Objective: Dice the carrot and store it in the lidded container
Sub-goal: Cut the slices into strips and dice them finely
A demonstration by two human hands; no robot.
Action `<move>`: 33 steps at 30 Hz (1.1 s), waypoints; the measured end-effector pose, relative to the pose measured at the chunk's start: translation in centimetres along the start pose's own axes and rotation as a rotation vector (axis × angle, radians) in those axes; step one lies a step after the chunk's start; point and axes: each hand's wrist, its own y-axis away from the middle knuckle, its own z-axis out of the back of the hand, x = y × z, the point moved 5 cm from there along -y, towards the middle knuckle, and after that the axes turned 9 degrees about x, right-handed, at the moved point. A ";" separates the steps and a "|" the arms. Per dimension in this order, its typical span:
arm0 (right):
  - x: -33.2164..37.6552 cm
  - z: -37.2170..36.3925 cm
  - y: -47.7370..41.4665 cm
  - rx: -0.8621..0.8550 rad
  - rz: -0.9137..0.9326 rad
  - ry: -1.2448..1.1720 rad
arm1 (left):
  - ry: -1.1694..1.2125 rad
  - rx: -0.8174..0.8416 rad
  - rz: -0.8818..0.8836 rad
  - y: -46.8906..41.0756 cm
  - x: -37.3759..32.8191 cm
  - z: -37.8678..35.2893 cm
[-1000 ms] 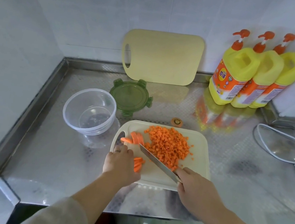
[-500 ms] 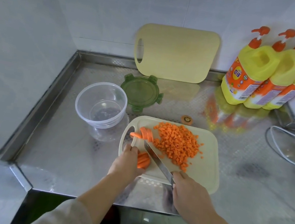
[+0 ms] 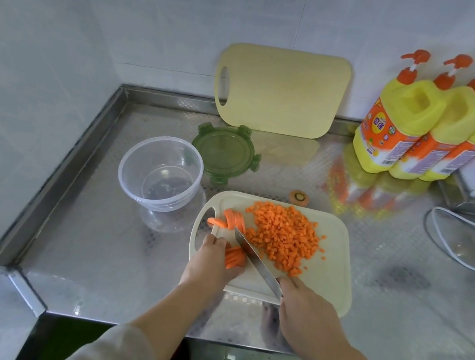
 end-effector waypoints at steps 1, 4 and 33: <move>0.1 0.0 0.0 -0.006 0.029 -0.011 | 0.045 -0.004 -0.002 0.0 0.2 0.0; -0.1 -0.5 -0.2 -0.034 0.043 0.011 | 0.142 -0.009 -0.011 0.0 0.7 0.0; 0.8 -1.3 -0.3 -0.037 0.038 -0.098 | 0.044 -0.113 -0.030 0.5 0.1 -1.2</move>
